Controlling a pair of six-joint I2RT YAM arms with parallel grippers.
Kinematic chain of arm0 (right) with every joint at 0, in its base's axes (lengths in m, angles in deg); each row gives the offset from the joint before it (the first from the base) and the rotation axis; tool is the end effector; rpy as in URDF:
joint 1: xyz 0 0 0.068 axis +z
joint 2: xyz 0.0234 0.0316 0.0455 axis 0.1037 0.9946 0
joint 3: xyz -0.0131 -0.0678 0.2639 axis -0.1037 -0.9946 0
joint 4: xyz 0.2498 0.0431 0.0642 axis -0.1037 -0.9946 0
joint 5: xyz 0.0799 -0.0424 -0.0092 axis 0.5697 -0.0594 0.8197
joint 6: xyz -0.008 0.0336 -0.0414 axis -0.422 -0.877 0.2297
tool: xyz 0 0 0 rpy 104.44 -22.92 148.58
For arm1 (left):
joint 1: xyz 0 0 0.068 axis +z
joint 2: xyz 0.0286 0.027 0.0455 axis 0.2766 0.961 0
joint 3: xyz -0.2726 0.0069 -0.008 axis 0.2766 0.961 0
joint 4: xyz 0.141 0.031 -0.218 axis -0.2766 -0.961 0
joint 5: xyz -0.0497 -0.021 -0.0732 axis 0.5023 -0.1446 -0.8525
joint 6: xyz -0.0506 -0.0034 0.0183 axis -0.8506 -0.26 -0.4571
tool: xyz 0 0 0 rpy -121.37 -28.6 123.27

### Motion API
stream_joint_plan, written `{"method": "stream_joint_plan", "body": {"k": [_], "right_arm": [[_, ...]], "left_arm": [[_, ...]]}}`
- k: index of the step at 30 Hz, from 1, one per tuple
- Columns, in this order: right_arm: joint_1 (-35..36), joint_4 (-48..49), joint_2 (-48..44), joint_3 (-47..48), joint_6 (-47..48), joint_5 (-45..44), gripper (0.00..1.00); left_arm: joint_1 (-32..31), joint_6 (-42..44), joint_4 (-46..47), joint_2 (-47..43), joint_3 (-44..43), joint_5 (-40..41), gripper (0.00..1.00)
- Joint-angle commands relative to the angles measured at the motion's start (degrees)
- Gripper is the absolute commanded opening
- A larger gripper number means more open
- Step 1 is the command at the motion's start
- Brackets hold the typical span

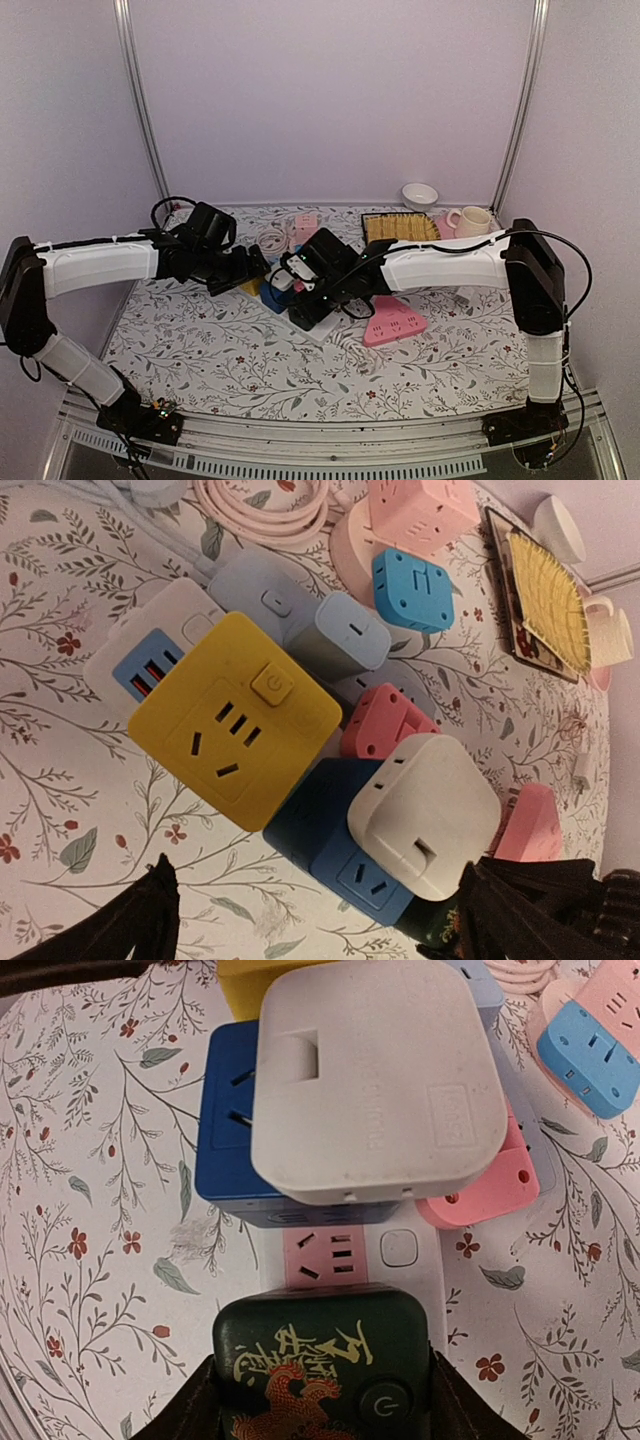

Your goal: Pull the plug off the socket

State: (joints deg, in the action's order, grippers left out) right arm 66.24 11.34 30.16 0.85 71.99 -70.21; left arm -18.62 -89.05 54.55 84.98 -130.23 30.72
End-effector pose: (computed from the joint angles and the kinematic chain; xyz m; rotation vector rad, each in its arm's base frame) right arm 0.2290 0.3962 0.1939 -1.0744 2.3030 0.4140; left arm 0.2517 -0.1730 0.2300 -0.3098 2.4975 -0.5999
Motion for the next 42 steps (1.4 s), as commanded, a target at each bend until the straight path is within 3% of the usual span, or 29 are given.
{"method": "stream_joint_plan", "body": {"k": [1, 15, 35, 42], "right_arm": [[1.13, -1.78, -1.19, -0.21, -0.05, -1.61, 0.39], [2.89, -2.27, -5.2, -3.79, -3.48, -4.58, 0.36], [0.97, -3.02, -2.8, 6.17, -2.04, -1.52, 0.36], [1.36, -2.87, -3.86, 6.15, 0.35, -4.75, 0.35]], "left_arm": [[0.42, -0.82, 3.9, 2.03, 1.85, -3.24, 0.97], [-2.95, -0.32, 5.45, 6.55, 2.65, -4.01, 0.97], [-4.52, -3.71, 2.36, 5.61, 11.98, -1.15, 0.96], [-4.52, -3.87, 2.54, 6.41, 12.64, -0.9, 0.97]]}}
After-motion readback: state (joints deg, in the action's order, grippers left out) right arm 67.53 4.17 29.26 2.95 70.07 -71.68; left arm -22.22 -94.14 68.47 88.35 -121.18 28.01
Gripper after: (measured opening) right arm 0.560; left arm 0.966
